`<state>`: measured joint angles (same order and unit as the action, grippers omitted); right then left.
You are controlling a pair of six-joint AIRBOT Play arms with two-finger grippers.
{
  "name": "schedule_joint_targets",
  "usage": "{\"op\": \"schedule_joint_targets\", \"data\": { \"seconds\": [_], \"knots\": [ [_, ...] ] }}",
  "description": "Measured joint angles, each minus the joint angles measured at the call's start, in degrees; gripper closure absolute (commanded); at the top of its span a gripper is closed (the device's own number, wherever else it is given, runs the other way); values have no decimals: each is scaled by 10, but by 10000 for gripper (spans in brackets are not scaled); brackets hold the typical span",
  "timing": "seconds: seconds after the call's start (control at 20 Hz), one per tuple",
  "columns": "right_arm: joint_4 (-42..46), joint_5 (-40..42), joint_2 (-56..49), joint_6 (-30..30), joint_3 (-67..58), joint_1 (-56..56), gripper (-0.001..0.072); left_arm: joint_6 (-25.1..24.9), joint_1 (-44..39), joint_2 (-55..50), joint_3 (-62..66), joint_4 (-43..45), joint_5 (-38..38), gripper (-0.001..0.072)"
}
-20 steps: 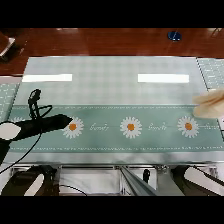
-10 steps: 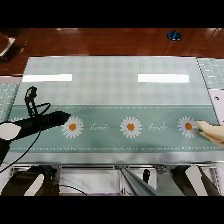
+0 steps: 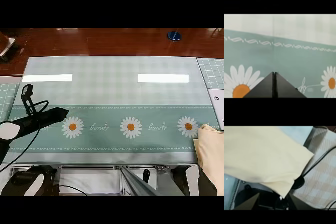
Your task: Fold the shirts.
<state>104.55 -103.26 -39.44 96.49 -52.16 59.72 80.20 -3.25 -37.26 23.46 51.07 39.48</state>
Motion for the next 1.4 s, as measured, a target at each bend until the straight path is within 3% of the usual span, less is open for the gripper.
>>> {"op": "schedule_joint_targets", "data": {
  "seconds": [0.05, 0.1, 0.2, 0.25, 0.4, 0.5, 0.6, 0.75, 0.9, 1.1, 1.4],
  "knots": [
    [-3, 5, -7, 0, -9, 0, 314, 0, 1, -2, 8, 0, -7, 687],
    [-11, 9, -17, 0, -23, 1, 394, -1, 3, -7, 20, 2, -11, 687],
    [-56, 24, -47, 0, -73, 0, 657, -8, 11, -25, 62, 2, -16, 687],
    [-94, 33, -67, 3, -105, -5, 685, -12, 16, -39, 92, 3, -13, 686],
    [-264, 95, -125, -2, -190, -74, 686, -20, 26, -103, 223, 3, 21, 687],
    [-363, 186, -152, -27, -223, -181, 686, -22, 20, -162, 332, 3, 72, 687],
    [-395, 280, -171, -57, -237, -324, 686, -30, -2, -211, 417, 5, 132, 688],
    [-306, 342, -216, -26, -227, -537, 686, -32, -65, -245, 454, 55, 180, 688],
    [-172, 331, -279, 29, -192, -673, 687, 39, -116, -268, 411, 170, 166, 686],
    [-87, 322, -321, 64, -171, -733, 686, 101, -128, -290, 367, 245, 160, 686],
    [-58, 327, -327, 80, -163, -753, 686, 117, -130, -299, 354, 276, 172, 686]
  ]
}}
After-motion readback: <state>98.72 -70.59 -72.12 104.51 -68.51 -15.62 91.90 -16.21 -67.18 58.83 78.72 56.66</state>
